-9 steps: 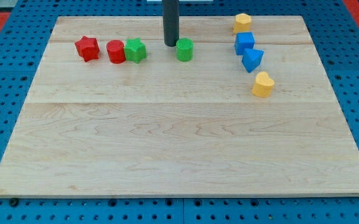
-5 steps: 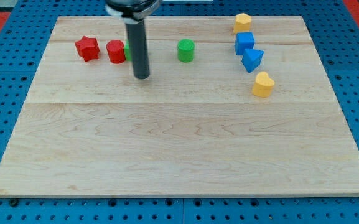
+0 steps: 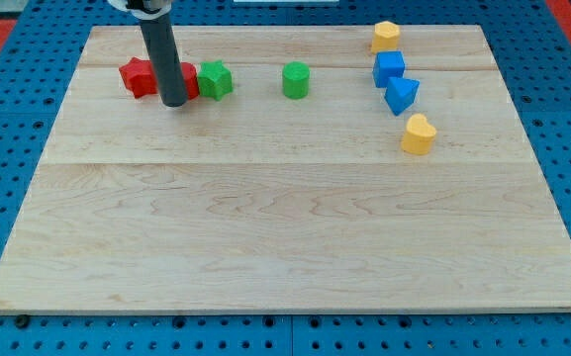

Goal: Touch the bottom of the red circle

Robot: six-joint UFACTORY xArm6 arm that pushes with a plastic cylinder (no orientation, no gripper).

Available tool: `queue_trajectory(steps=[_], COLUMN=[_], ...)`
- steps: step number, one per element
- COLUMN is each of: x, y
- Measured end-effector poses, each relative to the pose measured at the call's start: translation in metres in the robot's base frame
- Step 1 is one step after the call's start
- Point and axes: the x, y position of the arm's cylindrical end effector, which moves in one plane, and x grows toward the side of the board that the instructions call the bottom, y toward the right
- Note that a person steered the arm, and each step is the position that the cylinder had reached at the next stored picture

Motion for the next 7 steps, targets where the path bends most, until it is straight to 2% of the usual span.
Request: queue_trajectory(steps=[5,6,7], x=[-0.010,0.019,0.026], y=[-0.005,0.000,0.039])
